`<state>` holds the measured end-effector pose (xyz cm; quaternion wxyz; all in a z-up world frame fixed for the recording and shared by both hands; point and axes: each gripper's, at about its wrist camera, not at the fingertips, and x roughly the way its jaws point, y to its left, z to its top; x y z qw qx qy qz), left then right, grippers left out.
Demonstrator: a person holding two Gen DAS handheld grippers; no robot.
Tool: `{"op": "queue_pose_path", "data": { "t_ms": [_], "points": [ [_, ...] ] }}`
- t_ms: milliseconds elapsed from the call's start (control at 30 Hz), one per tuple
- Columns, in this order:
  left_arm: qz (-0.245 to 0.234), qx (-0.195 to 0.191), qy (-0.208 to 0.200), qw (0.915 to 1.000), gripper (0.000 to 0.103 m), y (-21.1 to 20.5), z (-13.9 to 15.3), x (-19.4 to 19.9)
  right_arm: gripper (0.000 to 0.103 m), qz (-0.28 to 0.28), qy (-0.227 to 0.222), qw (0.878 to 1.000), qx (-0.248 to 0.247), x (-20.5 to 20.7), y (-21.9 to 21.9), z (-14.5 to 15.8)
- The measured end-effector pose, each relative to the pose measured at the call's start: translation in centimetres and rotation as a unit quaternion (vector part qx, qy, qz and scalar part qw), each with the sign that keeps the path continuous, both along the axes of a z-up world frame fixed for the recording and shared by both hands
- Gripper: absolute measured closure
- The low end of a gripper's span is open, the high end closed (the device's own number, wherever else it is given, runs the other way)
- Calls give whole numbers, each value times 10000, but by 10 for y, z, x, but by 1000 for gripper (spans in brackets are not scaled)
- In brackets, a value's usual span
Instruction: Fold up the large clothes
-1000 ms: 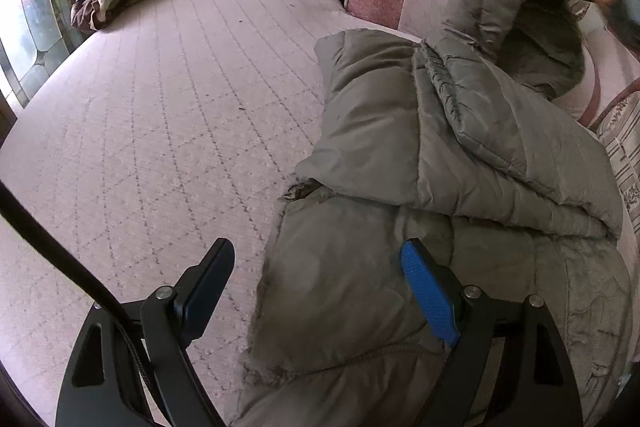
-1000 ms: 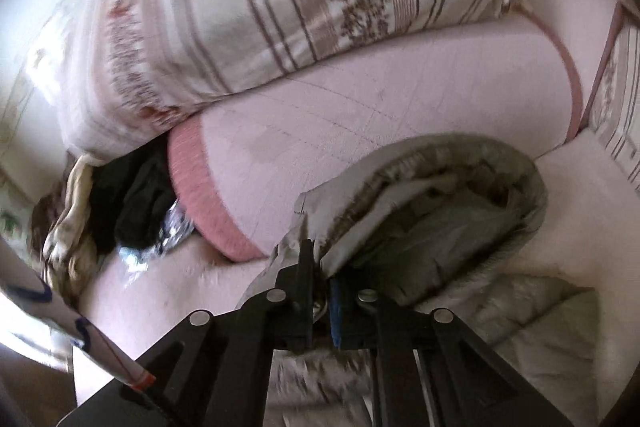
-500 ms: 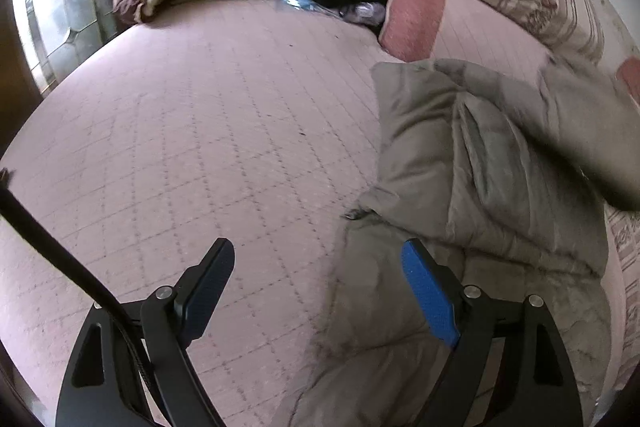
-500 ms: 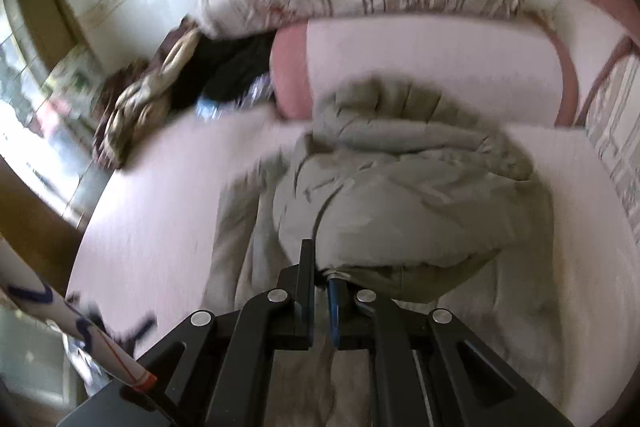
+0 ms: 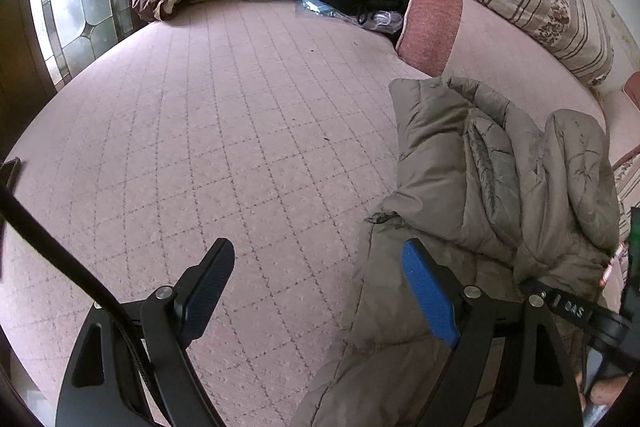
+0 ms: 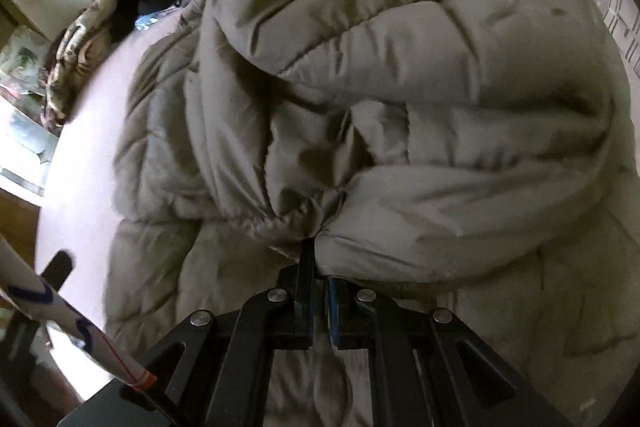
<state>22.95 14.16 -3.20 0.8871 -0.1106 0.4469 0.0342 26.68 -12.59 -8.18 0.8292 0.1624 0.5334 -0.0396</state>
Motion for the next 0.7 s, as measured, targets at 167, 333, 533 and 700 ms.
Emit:
{"op": "queue_pose_path", "data": {
  "t_ms": [167,333,533,700],
  "points": [
    [-47,54,-8,10000,18,-2,0,-3,80,-102,-252,9994,203,-10,-4,19],
    [-60,87,-32,9999,18,-4,2,-4,52,87,-484,9986,195,-39,-8,57],
    [-18,34,-37,10000,18,-1,3,-5,52,222,-1060,9941,-73,-53,-16,115],
    [-69,61,6,10000,18,-3,1,-3,52,-192,-1682,9799,-1053,-4,-18,145]
  ]
}}
